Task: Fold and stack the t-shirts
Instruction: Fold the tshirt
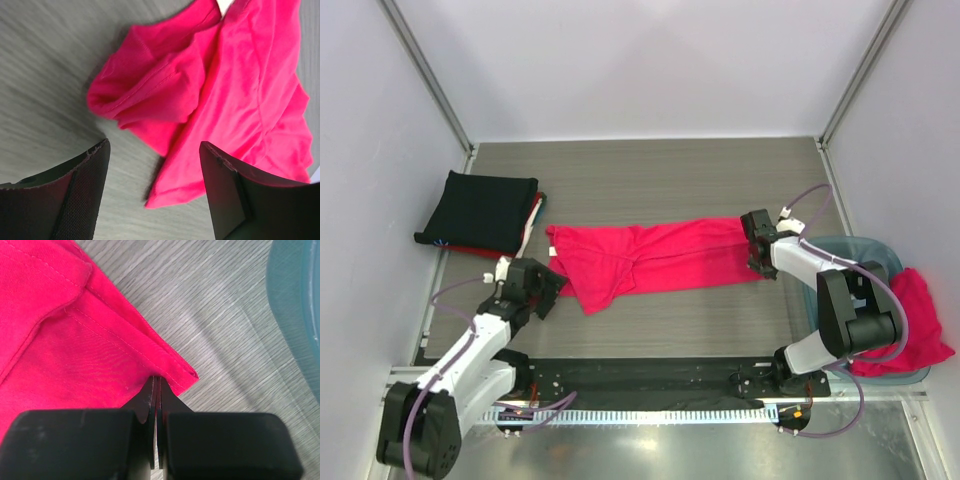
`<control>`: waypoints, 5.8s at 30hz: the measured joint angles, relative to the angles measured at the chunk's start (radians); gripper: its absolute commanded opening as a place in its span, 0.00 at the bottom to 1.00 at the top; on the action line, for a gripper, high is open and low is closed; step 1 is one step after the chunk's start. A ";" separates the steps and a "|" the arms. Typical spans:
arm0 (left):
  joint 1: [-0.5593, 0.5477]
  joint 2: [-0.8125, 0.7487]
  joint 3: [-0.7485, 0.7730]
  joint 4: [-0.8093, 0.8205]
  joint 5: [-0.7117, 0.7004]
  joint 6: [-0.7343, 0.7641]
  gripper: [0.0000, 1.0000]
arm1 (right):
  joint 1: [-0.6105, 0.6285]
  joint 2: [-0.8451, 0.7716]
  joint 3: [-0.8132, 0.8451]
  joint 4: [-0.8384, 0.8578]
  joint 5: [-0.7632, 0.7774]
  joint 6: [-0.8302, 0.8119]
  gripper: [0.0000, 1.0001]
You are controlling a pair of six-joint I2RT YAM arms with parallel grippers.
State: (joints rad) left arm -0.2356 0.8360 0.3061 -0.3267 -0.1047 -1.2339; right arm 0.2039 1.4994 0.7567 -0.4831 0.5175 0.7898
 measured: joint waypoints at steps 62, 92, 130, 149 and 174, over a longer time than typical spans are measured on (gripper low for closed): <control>-0.028 1.627 1.612 0.365 0.261 0.249 0.85 | 0.383 0.023 0.377 0.227 -0.509 -0.295 0.26; -0.222 0.541 0.465 0.401 0.206 0.343 0.81 | -0.102 0.925 1.066 0.460 -1.025 -0.106 0.56; -0.798 0.545 0.080 0.544 0.208 0.002 0.00 | -0.132 1.180 1.413 0.437 -1.071 0.023 0.01; -0.747 0.380 0.038 0.383 0.166 0.060 0.36 | -0.185 1.151 1.400 0.454 -1.066 0.019 0.48; -0.724 -0.202 0.003 0.090 -0.233 0.144 0.91 | -0.040 -0.195 0.128 0.320 -0.637 -0.092 0.67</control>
State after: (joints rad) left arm -0.9596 0.6338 0.3092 -0.2367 -0.3378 -1.0901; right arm 0.1635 1.3041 0.8848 -0.1627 -0.1192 0.6975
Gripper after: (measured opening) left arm 0.934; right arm 0.714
